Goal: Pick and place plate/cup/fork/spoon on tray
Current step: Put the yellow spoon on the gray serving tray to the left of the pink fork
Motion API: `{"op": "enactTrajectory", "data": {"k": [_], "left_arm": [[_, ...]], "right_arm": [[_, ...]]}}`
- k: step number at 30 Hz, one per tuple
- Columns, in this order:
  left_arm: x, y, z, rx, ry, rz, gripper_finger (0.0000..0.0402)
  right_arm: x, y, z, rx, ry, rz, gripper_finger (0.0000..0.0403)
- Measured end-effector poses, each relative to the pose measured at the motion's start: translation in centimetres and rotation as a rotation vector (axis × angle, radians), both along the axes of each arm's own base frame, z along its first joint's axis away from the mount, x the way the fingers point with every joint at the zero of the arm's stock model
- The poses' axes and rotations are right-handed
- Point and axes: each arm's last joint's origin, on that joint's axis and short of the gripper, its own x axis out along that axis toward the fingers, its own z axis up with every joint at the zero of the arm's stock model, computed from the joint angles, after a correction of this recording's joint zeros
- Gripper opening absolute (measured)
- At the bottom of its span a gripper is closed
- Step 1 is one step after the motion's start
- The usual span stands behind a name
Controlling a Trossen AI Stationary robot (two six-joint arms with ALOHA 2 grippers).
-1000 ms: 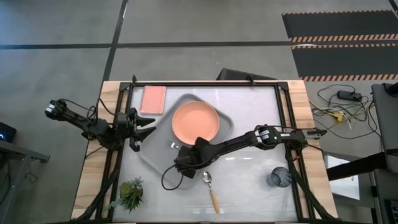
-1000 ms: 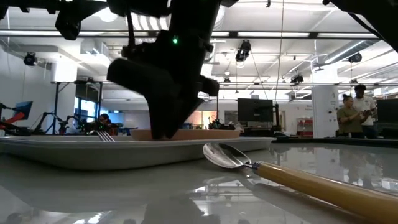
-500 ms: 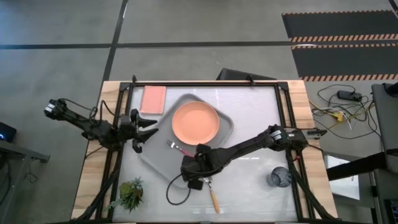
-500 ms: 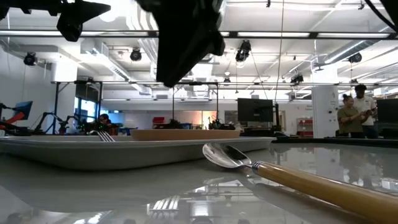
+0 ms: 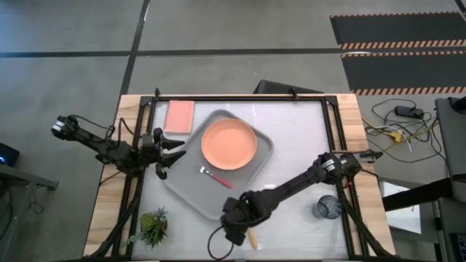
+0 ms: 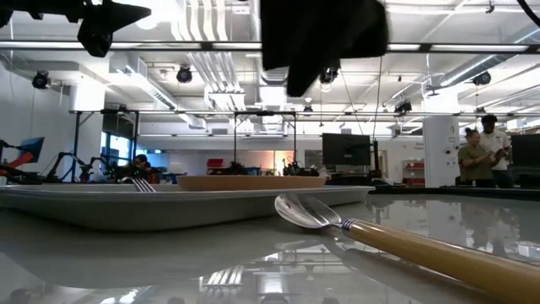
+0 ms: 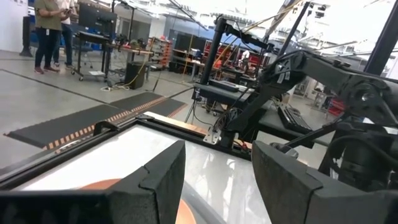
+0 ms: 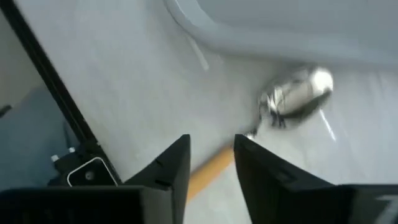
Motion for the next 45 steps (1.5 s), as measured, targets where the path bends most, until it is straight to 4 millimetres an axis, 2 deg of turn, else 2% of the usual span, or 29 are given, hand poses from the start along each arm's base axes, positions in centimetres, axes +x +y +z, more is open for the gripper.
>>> {"op": "enactTrajectory", "data": {"k": [7,14,20,26,34,40,45], "left_arm": [[0.5,-0.3,-0.4,-0.035,0.021,-0.011,0.0168],[0.8,-0.5,-0.7,-0.051,0.036,-0.044,0.0168],[0.9,-0.6,-0.6,-0.054,0.03,-0.053,0.0168],[0.7,-0.5,-0.4,-0.058,0.015,-0.054,0.0168],[0.7,-0.5,-0.5,-0.052,0.018,-0.055,0.0168],[0.7,-0.5,-0.4,-0.05,0.014,-0.055,0.0168],[0.7,-0.5,-0.3,-0.052,0.009,-0.055,0.0168]], "right_arm": [[-1.2,1.6,-0.9,-0.026,0.047,-0.159,0.0169],[-2.2,2.7,-2.9,-0.059,0.085,-0.251,0.0179],[-2.7,2.7,-4.3,-0.097,0.099,-0.3,0.0172],[-2.3,2.7,-6.0,-0.06,0.057,-0.306,0.0164],[-3.0,2.3,-7.9,-0.072,0.09,-0.361,0.0139],[-3.2,2.2,-8.3,-0.082,0.094,-0.349,0.0117],[-3.2,2.2,-8.4,-0.092,0.101,-0.321,0.0076]]}}
